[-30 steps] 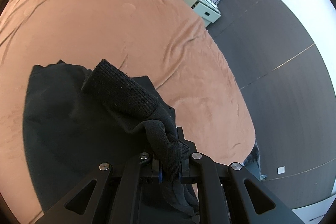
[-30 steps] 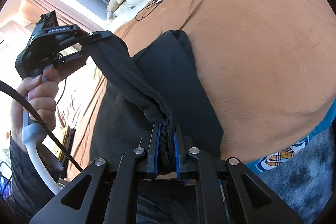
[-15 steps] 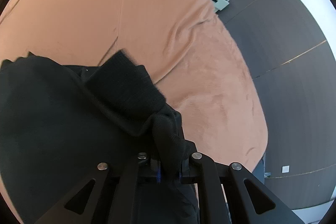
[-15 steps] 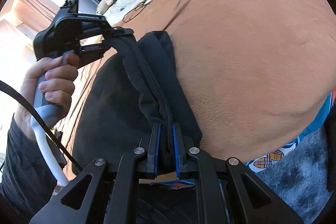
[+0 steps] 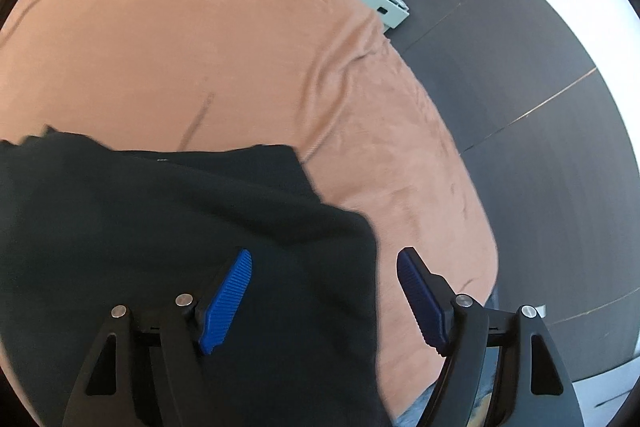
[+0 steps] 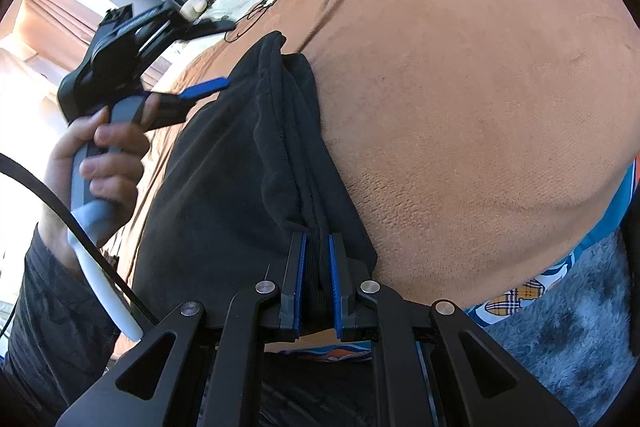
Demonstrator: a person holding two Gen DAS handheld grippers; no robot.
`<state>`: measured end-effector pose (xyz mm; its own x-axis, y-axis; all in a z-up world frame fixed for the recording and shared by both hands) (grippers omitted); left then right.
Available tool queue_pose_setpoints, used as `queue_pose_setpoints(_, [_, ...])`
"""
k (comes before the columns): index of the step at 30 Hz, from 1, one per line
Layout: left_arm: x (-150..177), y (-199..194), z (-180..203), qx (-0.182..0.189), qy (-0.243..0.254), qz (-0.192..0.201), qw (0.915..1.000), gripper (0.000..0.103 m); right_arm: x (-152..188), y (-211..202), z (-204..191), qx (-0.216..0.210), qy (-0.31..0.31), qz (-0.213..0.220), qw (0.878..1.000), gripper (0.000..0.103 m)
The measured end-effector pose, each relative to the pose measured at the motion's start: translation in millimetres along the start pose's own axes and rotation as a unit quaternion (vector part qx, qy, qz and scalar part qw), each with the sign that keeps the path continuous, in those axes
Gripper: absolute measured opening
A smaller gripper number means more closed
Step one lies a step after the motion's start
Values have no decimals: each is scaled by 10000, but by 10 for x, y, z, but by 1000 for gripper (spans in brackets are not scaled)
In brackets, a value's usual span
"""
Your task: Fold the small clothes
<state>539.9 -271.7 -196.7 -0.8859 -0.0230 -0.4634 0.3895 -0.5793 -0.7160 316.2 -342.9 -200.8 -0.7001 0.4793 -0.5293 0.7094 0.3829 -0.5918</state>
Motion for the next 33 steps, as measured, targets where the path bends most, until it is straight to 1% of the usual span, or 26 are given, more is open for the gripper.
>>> queue_pose_setpoints(4, [67,-260,-230,-318,141,46,9994,77,-18,-63,-42,24,-48,7,10000,11])
queue_pose_setpoints(6, [108,-422,-370,-460,209,73,9987,77,-43,-117,-67,183,-146,41,9997,14])
queue_pose_setpoints(8, [168,-550,-498,-571,226,90,9981,77,-65,-176,-107,332,-270,106,9990,23])
queue_pose_setpoints(10, [231,-696,-642,-666,195,71,9976,77,-95,-240,-155,394,-381,191,9983,50])
queue_pose_setpoints(11, [263,-744,-702,-709,206,68,9972,77,-121,-293,-191,440,-455,279,9976,54])
queue_pose_setpoints(12, [320,-822,-783,-787,229,29,9966,77,-127,-327,-215,468,-515,342,9970,56])
queue_pose_setpoints(13, [320,-805,-806,-854,254,-3,9960,77,-139,-343,-231,480,-567,366,9966,56])
queue_pose_setpoints(15, [413,-920,-954,-1029,303,-88,9942,77,-152,-357,-268,515,-612,356,9962,56])
queue_pose_setpoints(22, [754,-1180,-1337,-1207,144,-291,9922,77,-138,-296,-351,589,-845,277,9943,56])
queue_pose_setpoints(27, [1069,-1266,-1519,-1106,-80,-514,9925,77,-177,-254,-377,601,-1026,255,9926,56])
queue_pose_setpoints(30, [1222,-1285,-1541,-999,-128,-607,9931,74,-198,-172,-398,604,-1123,171,9917,56])
queue_pose_setpoints(33, [1349,-1291,-1516,-837,-215,-654,9941,71,-217,-63,-388,588,-1193,16,9911,60])
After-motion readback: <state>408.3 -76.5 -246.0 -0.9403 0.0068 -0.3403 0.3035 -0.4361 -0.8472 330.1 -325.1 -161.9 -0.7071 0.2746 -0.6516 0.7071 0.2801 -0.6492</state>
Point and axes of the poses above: each gripper's, at about its wrist camera, not at the fingertips, and y roughly the way its jaws point, z to its right, x to its underside, the point moved 8 cm from there along y, roughly the way its jaws point, and after that the axes turned 4 degrees about z, right-handed, at the moved point
